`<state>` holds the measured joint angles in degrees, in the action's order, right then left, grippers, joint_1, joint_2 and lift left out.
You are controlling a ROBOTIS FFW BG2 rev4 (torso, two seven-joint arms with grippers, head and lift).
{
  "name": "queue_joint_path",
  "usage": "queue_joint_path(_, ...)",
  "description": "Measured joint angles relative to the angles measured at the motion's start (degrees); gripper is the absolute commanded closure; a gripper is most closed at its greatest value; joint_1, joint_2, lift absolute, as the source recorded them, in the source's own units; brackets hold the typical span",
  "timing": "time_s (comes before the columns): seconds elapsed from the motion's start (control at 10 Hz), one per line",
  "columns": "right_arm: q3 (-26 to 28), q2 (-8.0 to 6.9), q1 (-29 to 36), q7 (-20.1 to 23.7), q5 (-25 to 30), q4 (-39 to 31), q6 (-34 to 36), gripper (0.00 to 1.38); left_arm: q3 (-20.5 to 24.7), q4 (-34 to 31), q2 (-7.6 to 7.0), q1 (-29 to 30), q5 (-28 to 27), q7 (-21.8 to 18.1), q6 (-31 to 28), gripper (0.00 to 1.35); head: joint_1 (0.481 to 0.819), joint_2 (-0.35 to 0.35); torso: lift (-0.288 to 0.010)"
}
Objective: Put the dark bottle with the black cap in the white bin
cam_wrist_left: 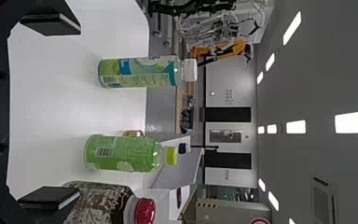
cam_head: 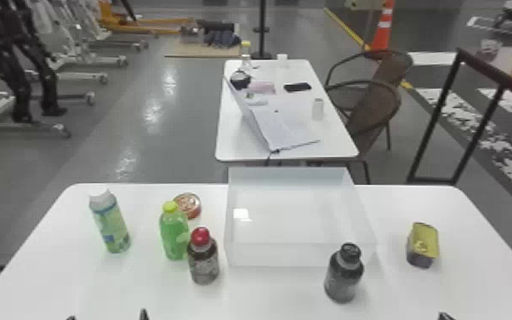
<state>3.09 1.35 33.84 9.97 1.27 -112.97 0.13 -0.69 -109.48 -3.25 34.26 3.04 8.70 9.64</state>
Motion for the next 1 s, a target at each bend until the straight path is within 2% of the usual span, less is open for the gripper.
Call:
queue_joint_path(0.2,0.1,-0.69,-1.7,1.6,-0.2,0.9,0.0,0.11,-2.3,0.4,-2.52,-1.3,3.2,0.0,-1.3,0.09,0.549,0.000,-0.100)
queue_joint_path(0.3,0.2,-0.70,-2.0,2.0,-0.2,1.0,0.1,0.11,-2.6,0.4,-3.03,-1.4,3.8,-0.1,-1.7,0.09,0.549,0.000,-0.100)
queue_joint_path(0.4,0.2,-0.77,-1.9,1.9,-0.4,1.1,-0.1,0.12,-2.6,0.4,-3.04,-1.3,3.8,-0.1,-1.7,0.09,0.549,0.000,-0.100)
queue_joint_path(0.7,0.2,-0.83,-1.5,1.7,-0.9,1.4,-1.0,0.12,-1.9,0.1,-1.79,-0.6,2.2,-0.1,-0.8,0.09,0.549,0.000,-0.100)
queue_joint_path(1.0,0.3,-0.82,-1.3,1.8,-1.7,1.8,-1.1,0.11,-1.8,0.0,-2.04,-0.4,2.2,-0.1,-0.6,0.09,0.549,0.000,-0.100)
